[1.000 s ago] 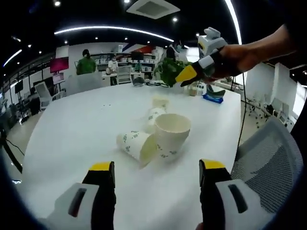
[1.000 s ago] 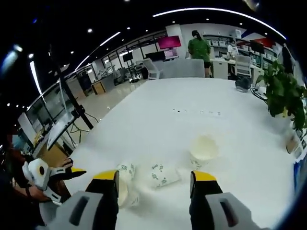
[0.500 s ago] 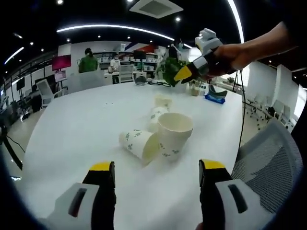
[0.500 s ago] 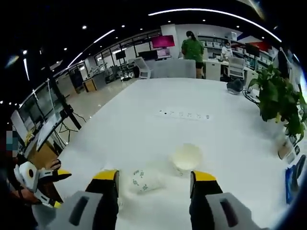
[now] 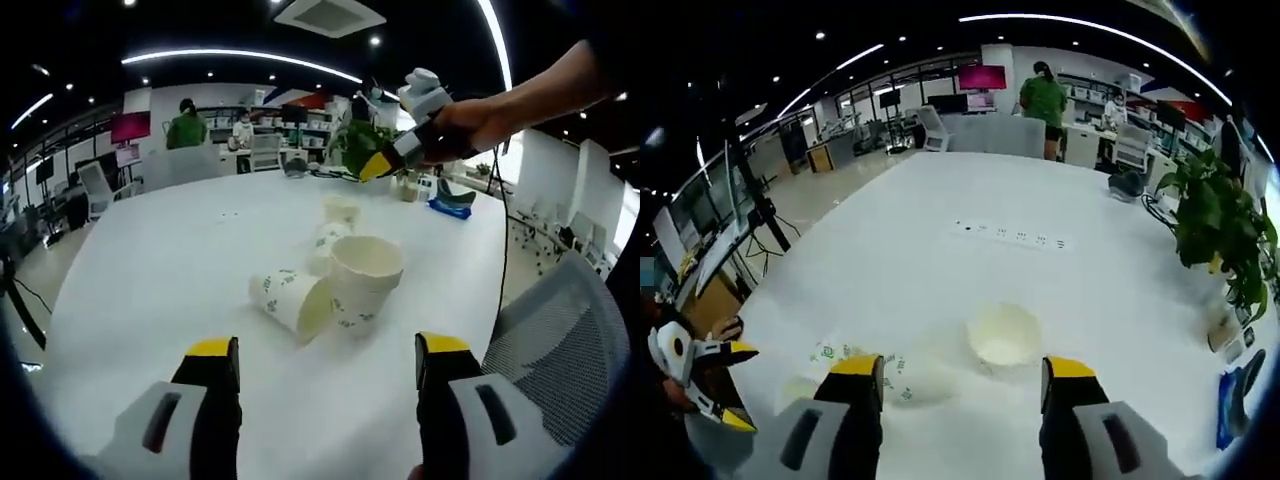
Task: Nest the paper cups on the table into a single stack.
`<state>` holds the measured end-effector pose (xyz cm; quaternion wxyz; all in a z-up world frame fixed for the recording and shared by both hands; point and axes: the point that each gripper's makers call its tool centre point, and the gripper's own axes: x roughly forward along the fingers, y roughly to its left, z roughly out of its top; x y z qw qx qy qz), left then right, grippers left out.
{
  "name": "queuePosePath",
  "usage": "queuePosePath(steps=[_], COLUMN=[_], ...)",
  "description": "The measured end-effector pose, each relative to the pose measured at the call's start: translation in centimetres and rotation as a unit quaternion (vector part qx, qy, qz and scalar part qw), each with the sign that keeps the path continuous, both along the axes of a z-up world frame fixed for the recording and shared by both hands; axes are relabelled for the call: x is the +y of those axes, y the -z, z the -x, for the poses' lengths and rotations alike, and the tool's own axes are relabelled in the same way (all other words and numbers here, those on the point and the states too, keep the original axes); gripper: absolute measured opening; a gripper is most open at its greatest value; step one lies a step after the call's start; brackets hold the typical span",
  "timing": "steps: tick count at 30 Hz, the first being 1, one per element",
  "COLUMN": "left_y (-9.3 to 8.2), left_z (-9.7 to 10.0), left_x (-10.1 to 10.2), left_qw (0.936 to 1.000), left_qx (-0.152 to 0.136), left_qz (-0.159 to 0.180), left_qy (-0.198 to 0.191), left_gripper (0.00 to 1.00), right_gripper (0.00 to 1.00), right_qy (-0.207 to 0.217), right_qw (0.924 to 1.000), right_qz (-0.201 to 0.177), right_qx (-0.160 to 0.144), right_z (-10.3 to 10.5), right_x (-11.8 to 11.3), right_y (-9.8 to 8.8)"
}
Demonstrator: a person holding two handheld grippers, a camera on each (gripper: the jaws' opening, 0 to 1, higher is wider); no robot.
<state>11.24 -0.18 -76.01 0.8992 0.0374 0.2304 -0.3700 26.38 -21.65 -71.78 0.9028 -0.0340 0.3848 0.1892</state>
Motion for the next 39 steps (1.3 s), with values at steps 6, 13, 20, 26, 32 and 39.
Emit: queuePosePath(steps=[6,13,20,26,32,39], left_y=[0.4,0.7,1.1,1.3,1.7,2.0], left_z=[0.1,0.0,0.0,0.0,0.0,-0.1], left_x=[0.0,0.2,0.3,0.3,0.4,0.5], left_qw=[1.0,0.9999,0.9998,0.9997,0.9996,0.9994], left_qx=[0.005,0.011,0.016,0.019,0.025,0.028], left_qz=[-0.004,-0.005,-0.01,-0.013,-0.015,-0.018], left_qy=[0.003,0.0,0.0,-0.001,-0.003,-0.003], left_gripper=[0.69,0.68,0.67,0.67,0.67,0.66], right_gripper=[0.65,0.52,0.4,0.36,0.31,0.02], right_qy=[0.01,-0.001,-0.078,-0.116,-0.142,-0.141], right_qw=[0.9998,0.9996,0.9895,0.978,0.9673,0.9655], right_qz=[0.015,0.021,0.109,0.155,0.184,0.195], right_qx=[0.01,0.018,0.054,0.077,0.101,0.1], right_z=[-2.0,-4.5,-4.9,-5.1,-3.8,-3.5], right_x=[-0.1,0.7,0.5,0.4,0.1,0.0], right_y=[1.6,2.8,5.4,7.3,8.4,8.6])
